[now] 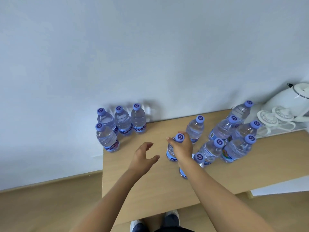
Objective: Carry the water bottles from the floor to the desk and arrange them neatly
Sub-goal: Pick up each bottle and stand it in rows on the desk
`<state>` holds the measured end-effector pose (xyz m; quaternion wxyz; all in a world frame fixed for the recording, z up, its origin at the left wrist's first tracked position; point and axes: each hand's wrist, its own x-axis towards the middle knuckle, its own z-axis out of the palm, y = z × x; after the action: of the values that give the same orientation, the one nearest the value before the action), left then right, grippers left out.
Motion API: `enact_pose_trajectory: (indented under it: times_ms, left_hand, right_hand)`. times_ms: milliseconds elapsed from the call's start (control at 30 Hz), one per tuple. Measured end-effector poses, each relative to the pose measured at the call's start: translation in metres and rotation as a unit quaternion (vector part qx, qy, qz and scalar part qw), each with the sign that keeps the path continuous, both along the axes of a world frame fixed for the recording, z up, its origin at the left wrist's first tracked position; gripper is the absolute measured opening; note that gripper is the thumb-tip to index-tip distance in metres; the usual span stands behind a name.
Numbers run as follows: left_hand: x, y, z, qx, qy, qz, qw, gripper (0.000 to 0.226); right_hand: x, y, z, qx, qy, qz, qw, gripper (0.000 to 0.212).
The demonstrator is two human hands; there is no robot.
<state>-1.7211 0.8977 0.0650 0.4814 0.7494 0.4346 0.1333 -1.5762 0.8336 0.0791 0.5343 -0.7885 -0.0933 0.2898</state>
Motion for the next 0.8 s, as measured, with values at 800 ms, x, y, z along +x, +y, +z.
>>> enact_pose_trajectory:
  times_ms: [800]
  left_hand:
    - [-0.012, 0.019, 0.091, -0.178, -0.163, -0.110, 0.964, 0.054]
  right_hand:
    - [0.005, 0.049, 0.149, 0.156, 0.010, 0.242, 0.958, 0.042]
